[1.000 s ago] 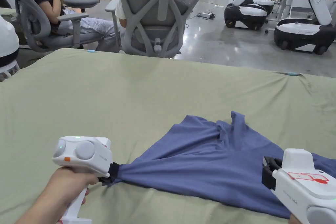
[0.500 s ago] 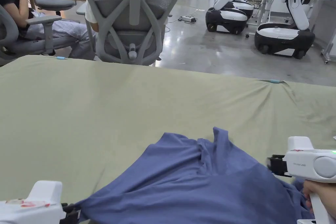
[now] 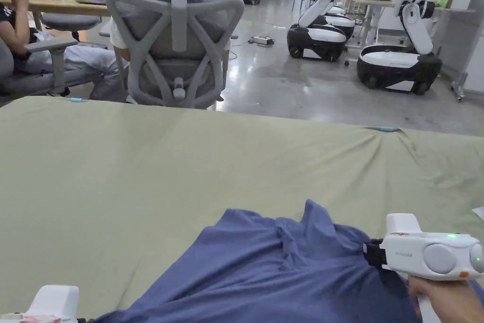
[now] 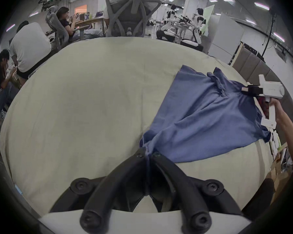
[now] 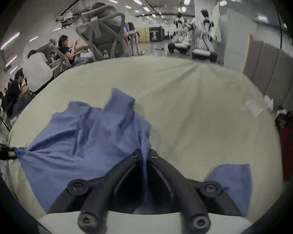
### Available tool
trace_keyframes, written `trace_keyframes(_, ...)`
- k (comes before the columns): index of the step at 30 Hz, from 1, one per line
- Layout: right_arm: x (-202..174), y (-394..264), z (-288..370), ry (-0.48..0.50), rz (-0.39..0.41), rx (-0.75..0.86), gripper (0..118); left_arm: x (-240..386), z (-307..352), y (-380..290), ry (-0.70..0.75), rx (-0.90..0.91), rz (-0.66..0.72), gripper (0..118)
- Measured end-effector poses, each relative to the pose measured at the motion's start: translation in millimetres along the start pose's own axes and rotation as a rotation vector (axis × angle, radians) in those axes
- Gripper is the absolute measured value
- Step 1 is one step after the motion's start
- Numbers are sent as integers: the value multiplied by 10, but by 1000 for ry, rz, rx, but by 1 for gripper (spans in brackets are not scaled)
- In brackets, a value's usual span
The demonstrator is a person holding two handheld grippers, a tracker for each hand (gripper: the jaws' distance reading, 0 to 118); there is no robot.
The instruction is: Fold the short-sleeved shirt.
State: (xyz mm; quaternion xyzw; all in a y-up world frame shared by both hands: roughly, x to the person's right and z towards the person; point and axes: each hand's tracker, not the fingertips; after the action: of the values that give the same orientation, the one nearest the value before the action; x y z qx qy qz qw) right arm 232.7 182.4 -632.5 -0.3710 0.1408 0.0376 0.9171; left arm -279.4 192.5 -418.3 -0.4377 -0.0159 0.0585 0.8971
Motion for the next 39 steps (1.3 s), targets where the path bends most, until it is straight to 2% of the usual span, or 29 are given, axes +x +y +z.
trace_keyframes(3,-208,25,442,-49,67,103,4,46,31,51,11,19,-11,0)
trace_keyframes(13,-639,-81,1589,-167,155,248,4,296,222,396,56,125,-60,0)
trace_keyframes(20,-554,163,2123,-221,130,342,4,521,769,859,77,299,-94,0)
trace_keyframes(26,-397,617,2557,-248,68,449,4,711,1235,1444,217,479,-195,0)
trace_keyframes(33,-290,1196,2911,-274,59,557,4,769,1655,2129,296,607,-221,0)
trace_keyframes(39,-356,1570,3035,-271,69,606,4,813,1811,2497,309,658,-237,0)
